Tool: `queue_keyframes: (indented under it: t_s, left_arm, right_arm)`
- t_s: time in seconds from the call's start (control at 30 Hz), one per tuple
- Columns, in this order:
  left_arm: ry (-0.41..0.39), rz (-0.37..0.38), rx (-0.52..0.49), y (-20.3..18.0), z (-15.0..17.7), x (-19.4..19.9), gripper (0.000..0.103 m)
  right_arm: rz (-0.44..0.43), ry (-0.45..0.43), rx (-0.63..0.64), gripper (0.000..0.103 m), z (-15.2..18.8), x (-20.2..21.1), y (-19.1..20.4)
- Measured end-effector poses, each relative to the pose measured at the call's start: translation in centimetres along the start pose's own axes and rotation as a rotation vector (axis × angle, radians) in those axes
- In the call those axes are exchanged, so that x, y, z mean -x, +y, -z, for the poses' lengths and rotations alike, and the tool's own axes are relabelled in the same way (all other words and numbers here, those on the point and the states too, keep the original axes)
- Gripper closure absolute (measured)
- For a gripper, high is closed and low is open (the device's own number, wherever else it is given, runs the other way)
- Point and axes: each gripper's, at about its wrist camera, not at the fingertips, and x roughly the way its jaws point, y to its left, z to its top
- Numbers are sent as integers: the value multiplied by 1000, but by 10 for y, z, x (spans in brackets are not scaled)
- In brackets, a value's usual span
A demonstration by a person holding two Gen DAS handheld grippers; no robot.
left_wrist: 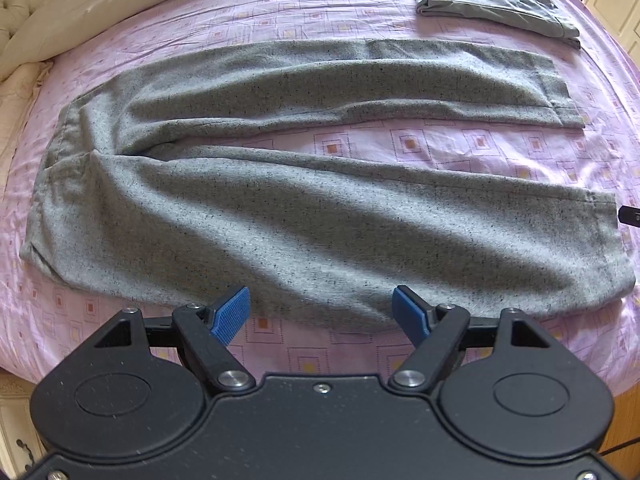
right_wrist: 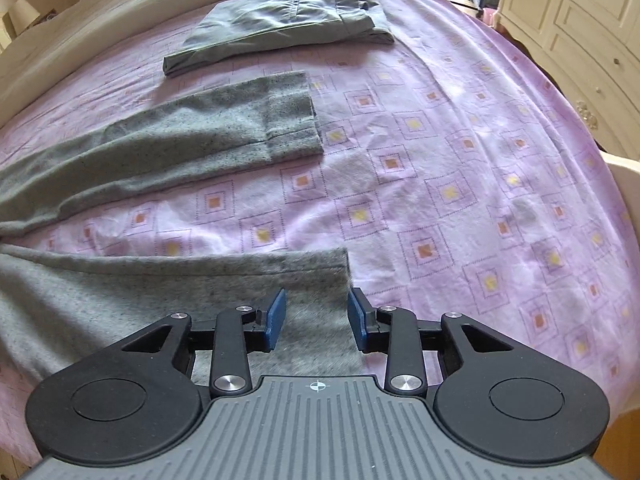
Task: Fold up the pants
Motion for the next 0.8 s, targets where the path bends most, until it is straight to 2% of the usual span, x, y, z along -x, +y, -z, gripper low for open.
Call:
queue_keyframes:
  t_s: [0.2, 0.37, 0.4, 0.43, 0.5, 0.63, 0.8]
  left_arm:
    - [19, -46, 61, -6, -1, -1, 24]
    - [36, -77, 102, -6, -1, -6, 24]
    - [38, -82, 107, -6, -1, -7, 24]
    - [41, -88, 111, -6, -1, -8, 24]
    - [44, -97, 122, -5, -2, -9, 24]
    - [41, -105, 149, -2, -3, -10, 24]
    - [36, -115, 149, -4, -4, -10, 24]
  right_arm:
    - [-81, 46, 16, 63, -13, -33, -21]
    - [-154, 90, -26, 62, -13, -51, -26]
    - [-176, 94, -40, 72, -14, -51, -26]
    - [-196, 101, -51, 95, -16, -49, -25]
    - [-210, 91, -59, 97, -23, -41, -23]
    - [-165, 37, -108, 97, -53, -43, -32]
    - [-128, 99, -152, 95, -75, -85, -36]
